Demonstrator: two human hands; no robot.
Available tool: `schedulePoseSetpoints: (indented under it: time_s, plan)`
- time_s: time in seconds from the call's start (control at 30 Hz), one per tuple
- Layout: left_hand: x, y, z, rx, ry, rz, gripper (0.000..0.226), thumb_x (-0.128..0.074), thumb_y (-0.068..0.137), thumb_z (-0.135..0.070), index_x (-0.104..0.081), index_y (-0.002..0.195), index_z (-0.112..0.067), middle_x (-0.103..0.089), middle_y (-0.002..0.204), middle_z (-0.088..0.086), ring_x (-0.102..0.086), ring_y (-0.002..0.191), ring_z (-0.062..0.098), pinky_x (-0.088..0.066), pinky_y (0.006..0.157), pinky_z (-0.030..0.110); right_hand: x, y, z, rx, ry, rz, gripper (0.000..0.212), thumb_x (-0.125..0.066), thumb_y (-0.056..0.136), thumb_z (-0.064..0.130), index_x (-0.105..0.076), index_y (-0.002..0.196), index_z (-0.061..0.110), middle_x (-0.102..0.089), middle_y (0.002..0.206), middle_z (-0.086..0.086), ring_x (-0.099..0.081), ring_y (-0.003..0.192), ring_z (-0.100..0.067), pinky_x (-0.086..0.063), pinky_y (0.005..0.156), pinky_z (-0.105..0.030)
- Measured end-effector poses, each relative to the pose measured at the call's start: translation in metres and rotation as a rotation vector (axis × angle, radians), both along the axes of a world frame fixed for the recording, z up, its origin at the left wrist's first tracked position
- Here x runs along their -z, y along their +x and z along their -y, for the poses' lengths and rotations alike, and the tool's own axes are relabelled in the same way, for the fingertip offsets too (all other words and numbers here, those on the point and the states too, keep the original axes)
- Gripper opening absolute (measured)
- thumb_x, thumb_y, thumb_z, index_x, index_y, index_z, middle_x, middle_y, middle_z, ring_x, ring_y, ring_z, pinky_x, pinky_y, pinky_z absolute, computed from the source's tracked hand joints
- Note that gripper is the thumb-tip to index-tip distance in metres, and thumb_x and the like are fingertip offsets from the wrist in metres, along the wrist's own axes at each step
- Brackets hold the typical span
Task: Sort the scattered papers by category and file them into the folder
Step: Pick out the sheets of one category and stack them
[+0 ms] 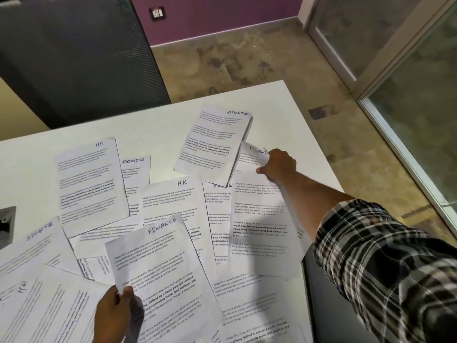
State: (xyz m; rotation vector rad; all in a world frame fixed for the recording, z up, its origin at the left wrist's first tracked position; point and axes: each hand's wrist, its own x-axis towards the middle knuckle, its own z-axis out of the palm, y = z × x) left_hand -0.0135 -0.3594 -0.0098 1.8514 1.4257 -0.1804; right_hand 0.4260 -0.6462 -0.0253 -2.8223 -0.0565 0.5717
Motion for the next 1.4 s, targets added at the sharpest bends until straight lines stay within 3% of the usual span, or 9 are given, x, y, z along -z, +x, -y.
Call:
schedulePoseSetpoints:
  time_s: [0.27, 0.4, 0.5, 0.57, 0.77, 0.93, 1.03, 1.2, 1.4]
  plan:
    - [-0.006, 0.018, 0.002, 0.029, -0.021, 0.033, 0.014, -0.061, 0.095, -0.012, -0.064, 0.084, -0.003, -0.066, 0.079, 0.022, -0.061, 0.083, 0.035, -0.041, 0.073, 0.04, -0.03, -0.023, -0.004, 0.155, 0.257, 0.074, 0.054, -0.072, 0.08, 0.058, -0.061, 0.118, 0.021, -0.068, 0.119, -0.003, -0.062, 0.114, -0.033, -0.048, 0.097, -0.044]
    - [-0.01, 0.023, 0.006, 0.049, -0.034, 0.075, 0.015, -0.06, 0.096, -0.013, -0.064, 0.084, -0.005, -0.067, 0.078, 0.018, -0.061, 0.081, 0.034, -0.044, 0.075, 0.041, -0.062, -0.042, 0.003, 0.186, 0.482, 0.146, 0.037, -0.074, 0.081, 0.05, -0.06, 0.098, 0.021, -0.067, 0.092, 0.009, -0.066, 0.086, -0.023, -0.055, 0.077, -0.038]
    - [-0.016, 0.023, 0.009, 0.046, -0.035, 0.107, 0.018, -0.059, 0.096, -0.013, -0.063, 0.081, -0.005, -0.067, 0.075, 0.017, -0.06, 0.077, 0.033, -0.042, 0.07, 0.039, -0.094, -0.062, 0.009, 0.234, 0.629, 0.236, 0.039, -0.08, 0.083, 0.044, -0.051, 0.081, 0.018, -0.061, 0.075, 0.009, -0.055, 0.068, -0.012, -0.04, 0.053, -0.022]
    - [-0.024, 0.018, 0.013, 0.04, -0.046, 0.132, 0.02, -0.059, 0.097, -0.014, -0.063, 0.079, -0.005, -0.068, 0.074, 0.016, -0.062, 0.077, 0.033, -0.044, 0.071, 0.039, -0.114, -0.076, 0.015, 0.253, 0.756, 0.287, 0.04, -0.083, 0.083, 0.035, -0.049, 0.078, 0.013, -0.058, 0.073, 0.007, -0.049, 0.065, -0.01, -0.033, 0.048, -0.018]
    - [-0.057, -0.001, 0.023, 0.027, -0.024, 0.207, 0.011, -0.057, 0.098, -0.014, -0.063, 0.094, -0.006, -0.064, 0.084, 0.016, -0.057, 0.084, 0.031, -0.038, 0.073, 0.037, -0.164, -0.107, 0.033, 0.247, 0.994, 0.354, 0.033, -0.081, 0.086, 0.019, -0.051, 0.074, 0.025, -0.061, 0.077, 0.004, -0.058, 0.073, -0.014, -0.051, 0.066, -0.04]
    - [-0.075, -0.03, 0.026, 0.007, -0.023, 0.255, 0.011, -0.055, 0.099, -0.016, -0.062, 0.101, -0.008, -0.064, 0.089, 0.015, -0.059, 0.087, 0.032, -0.041, 0.074, 0.038, -0.217, -0.147, 0.032, 0.212, 1.189, 0.443, 0.036, -0.079, 0.087, 0.009, -0.049, 0.073, 0.025, -0.054, 0.075, 0.005, -0.051, 0.066, 0.002, -0.045, 0.064, -0.015]
    - [-0.085, -0.042, 0.027, -0.054, -0.023, 0.331, 0.014, -0.054, 0.1, -0.016, -0.064, 0.106, -0.007, -0.066, 0.097, 0.014, -0.06, 0.092, 0.031, -0.044, 0.078, 0.038, -0.241, -0.168, 0.029, 0.222, 1.305, 0.456, 0.028, -0.08, 0.086, 0.018, -0.052, 0.08, 0.019, -0.056, 0.078, 0.004, -0.053, 0.069, 0.0, -0.047, 0.066, -0.018]
    - [-0.098, -0.061, 0.029, -0.129, -0.05, 0.407, 0.02, -0.049, 0.102, -0.026, -0.062, 0.112, -0.015, -0.069, 0.106, 0.004, -0.065, 0.101, 0.03, -0.052, 0.093, 0.05, -0.245, -0.208, 0.011, 0.266, 1.417, 0.207, 0.051, -0.081, 0.085, 0.021, -0.062, 0.131, 0.011, -0.073, 0.122, -0.002, -0.071, 0.109, -0.018, -0.058, 0.092, -0.035]
    - [-0.125, -0.083, 0.036, -0.178, -0.062, 0.549, 0.025, -0.048, 0.104, -0.02, -0.061, 0.123, -0.013, -0.069, 0.112, 0.006, -0.065, 0.104, 0.028, -0.052, 0.096, 0.047, -0.218, -0.261, -0.023, 0.284, 1.366, -0.116, 0.038, -0.084, 0.077, 0.029, -0.073, 0.111, 0.016, -0.078, 0.109, -0.004, -0.073, 0.103, -0.03, -0.055, 0.097, -0.055]
